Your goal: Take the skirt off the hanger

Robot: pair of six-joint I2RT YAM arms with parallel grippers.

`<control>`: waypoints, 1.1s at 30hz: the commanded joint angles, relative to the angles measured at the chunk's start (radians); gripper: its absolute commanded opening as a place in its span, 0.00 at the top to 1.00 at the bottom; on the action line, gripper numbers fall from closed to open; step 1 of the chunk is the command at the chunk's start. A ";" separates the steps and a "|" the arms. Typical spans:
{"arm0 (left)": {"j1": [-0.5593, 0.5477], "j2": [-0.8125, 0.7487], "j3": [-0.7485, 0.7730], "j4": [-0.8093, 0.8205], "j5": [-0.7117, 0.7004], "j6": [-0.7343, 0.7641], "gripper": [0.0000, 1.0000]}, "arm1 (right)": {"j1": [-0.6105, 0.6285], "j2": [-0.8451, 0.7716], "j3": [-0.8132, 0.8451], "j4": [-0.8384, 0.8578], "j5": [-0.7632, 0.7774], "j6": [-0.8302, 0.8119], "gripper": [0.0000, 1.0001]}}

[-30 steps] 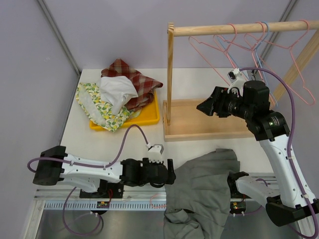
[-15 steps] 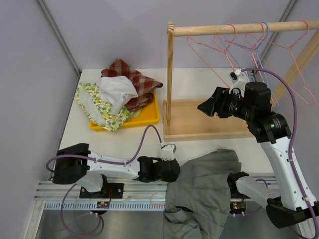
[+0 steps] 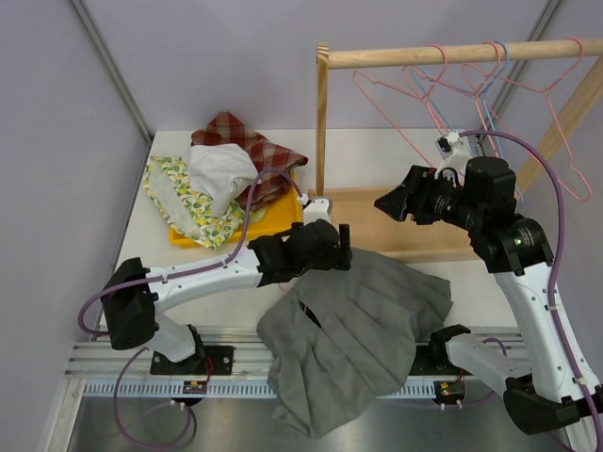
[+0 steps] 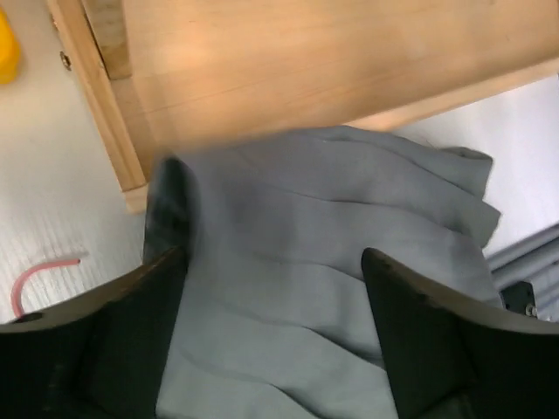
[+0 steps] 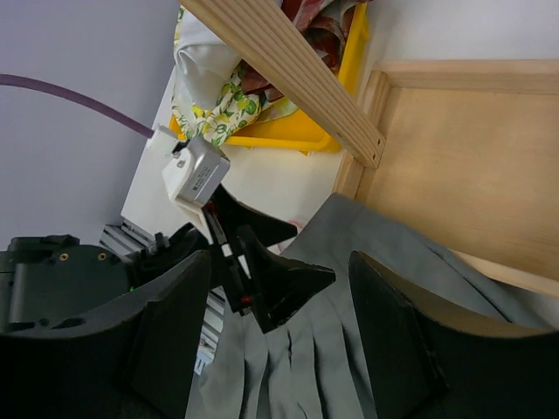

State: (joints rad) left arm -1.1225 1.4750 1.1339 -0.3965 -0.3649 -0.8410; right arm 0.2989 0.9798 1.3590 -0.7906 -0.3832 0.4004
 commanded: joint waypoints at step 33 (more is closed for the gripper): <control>0.314 -0.222 -0.550 0.252 0.110 -0.052 0.16 | 0.641 0.267 -0.029 0.079 0.432 0.172 0.35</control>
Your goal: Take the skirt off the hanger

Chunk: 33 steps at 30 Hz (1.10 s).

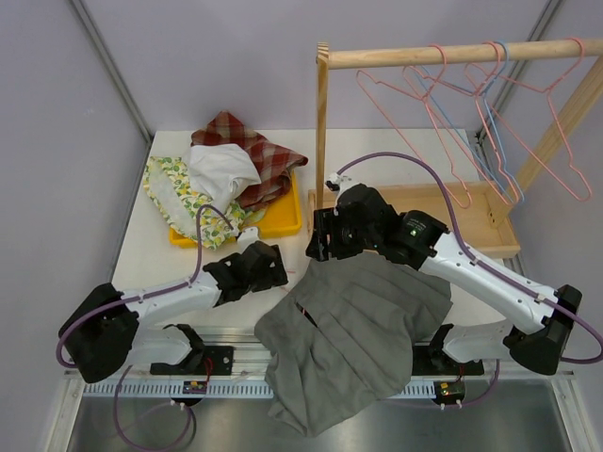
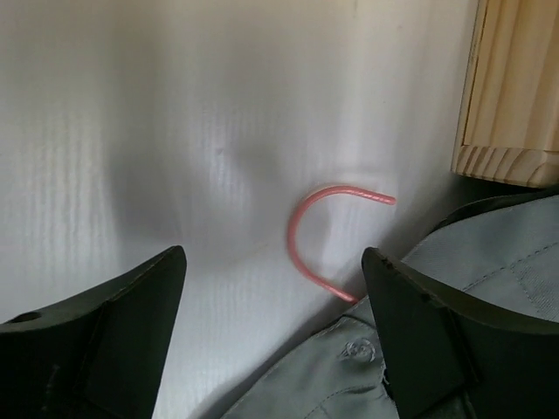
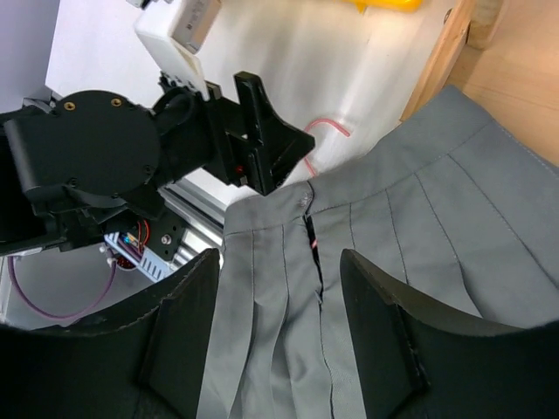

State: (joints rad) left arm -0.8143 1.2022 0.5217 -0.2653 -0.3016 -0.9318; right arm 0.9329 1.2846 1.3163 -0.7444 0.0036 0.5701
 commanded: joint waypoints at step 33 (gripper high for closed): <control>-0.082 0.266 0.170 -0.006 -0.140 0.142 0.39 | 0.007 -0.146 -0.038 -0.006 0.105 -0.022 0.32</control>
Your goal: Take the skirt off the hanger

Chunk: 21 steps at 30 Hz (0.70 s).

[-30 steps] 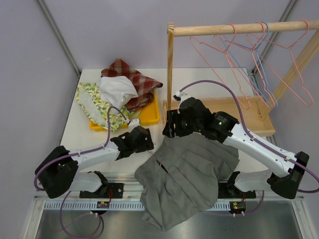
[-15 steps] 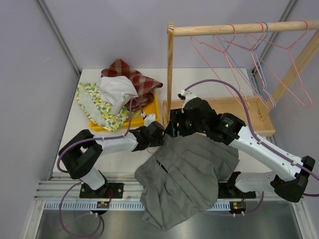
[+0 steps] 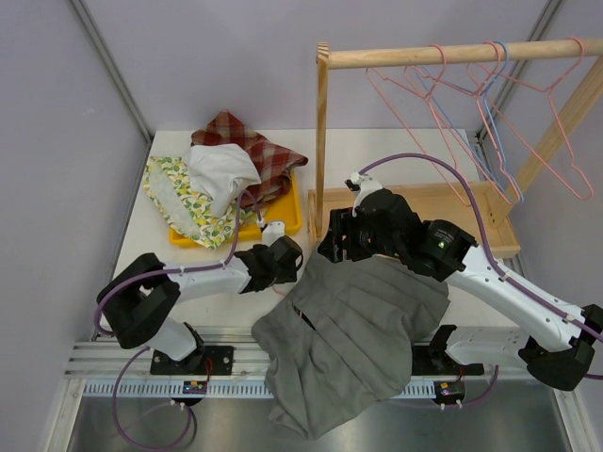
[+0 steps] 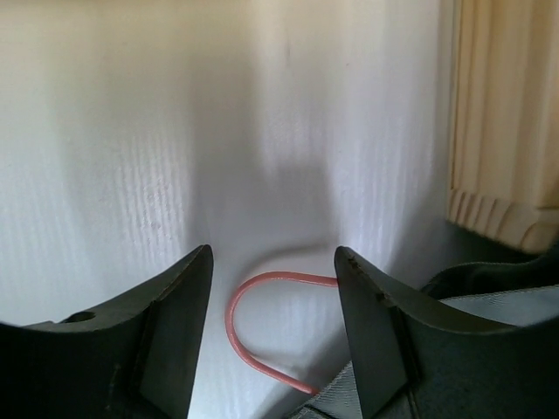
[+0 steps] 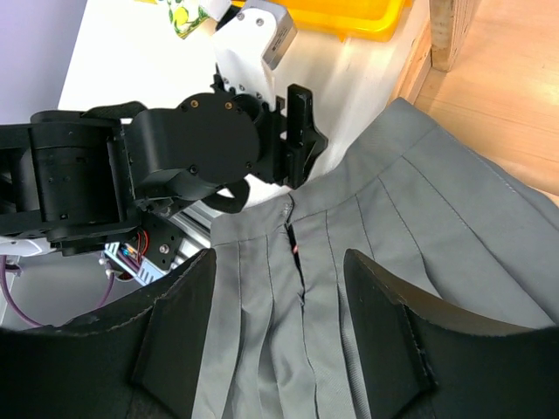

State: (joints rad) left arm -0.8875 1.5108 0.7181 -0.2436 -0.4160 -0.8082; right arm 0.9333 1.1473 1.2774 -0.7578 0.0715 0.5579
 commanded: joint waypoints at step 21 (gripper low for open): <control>-0.053 -0.110 -0.055 -0.074 0.025 0.156 0.28 | 0.009 -0.006 0.014 0.008 0.031 0.000 0.31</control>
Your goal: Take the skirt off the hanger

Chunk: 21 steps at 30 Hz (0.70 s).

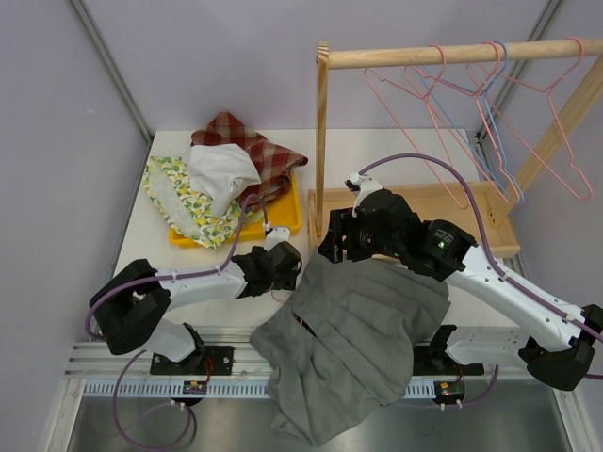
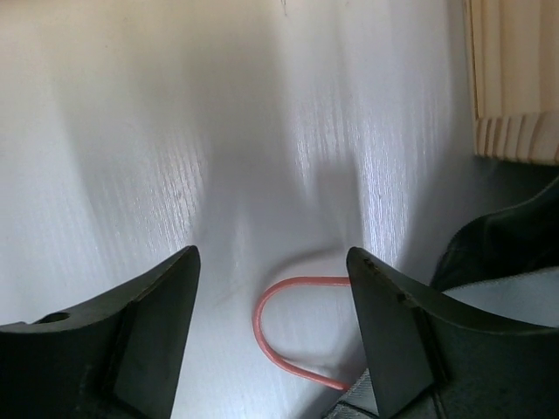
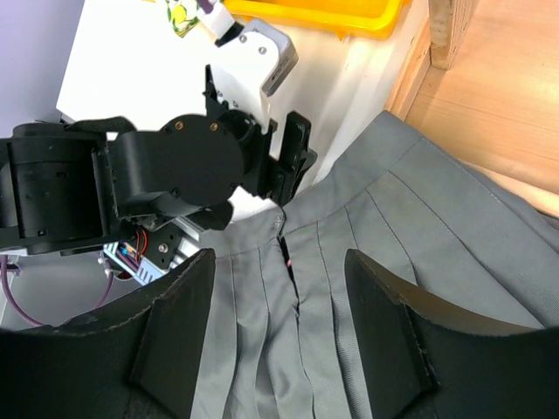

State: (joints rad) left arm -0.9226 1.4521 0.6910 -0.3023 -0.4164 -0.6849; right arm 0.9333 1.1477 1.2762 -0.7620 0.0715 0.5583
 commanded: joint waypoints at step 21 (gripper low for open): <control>-0.085 0.162 0.013 -0.026 0.005 0.022 0.41 | 0.009 -0.002 0.038 0.000 0.024 -0.008 0.32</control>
State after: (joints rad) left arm -1.0054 1.5169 0.7166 -0.2672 -0.3923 -0.6281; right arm 0.9333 1.1557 1.2770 -0.7628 0.0708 0.5579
